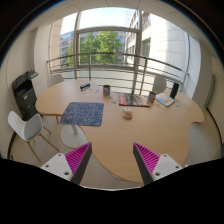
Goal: Arrange mouse
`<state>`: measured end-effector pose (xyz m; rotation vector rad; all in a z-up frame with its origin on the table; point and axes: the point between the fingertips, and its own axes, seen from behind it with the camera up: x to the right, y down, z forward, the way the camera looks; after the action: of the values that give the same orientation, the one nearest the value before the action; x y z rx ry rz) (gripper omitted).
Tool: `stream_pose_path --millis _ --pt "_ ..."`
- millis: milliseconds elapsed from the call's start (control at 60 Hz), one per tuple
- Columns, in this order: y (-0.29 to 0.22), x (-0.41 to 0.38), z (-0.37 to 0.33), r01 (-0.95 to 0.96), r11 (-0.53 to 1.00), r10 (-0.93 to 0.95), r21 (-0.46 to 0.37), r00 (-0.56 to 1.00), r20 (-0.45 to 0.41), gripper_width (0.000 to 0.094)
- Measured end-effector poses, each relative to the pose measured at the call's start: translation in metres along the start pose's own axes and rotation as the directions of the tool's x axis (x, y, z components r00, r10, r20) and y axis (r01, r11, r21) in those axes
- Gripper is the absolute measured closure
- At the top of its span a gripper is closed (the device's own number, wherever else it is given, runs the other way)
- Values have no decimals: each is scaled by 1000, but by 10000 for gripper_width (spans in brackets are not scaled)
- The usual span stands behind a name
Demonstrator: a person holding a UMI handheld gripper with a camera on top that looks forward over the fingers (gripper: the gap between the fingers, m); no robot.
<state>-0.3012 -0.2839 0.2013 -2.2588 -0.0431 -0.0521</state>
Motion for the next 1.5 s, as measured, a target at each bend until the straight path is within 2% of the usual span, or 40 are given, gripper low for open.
stream_pose_path --millis 100,233,400,533,717,917,1067,1133,1333,1500 --pt "11 10 3 -2 1000 1 -13 999 -37 88" --pt "51 15 17 -59 996 53 -73 995 -83 88" --pt "70 37 61 -81 990 65 -113 989 -136 87" --pt "47 53 126 -52 995 40 -83 989 -142 85" --pt "-19 73 254 -22 1000 23 6 992 -127 85" --pt "-72 103 384 -13 1000 14 10 993 -117 91" --pt "-81 116 449 -23 1000 21 -19 996 -89 230" --pt "-85 108 455 -45 999 45 -5 997 -57 367" --pt "-88 111 455 -49 999 49 0 997 -61 486" --pt "-100 119 435 -77 997 78 8 989 -124 513"
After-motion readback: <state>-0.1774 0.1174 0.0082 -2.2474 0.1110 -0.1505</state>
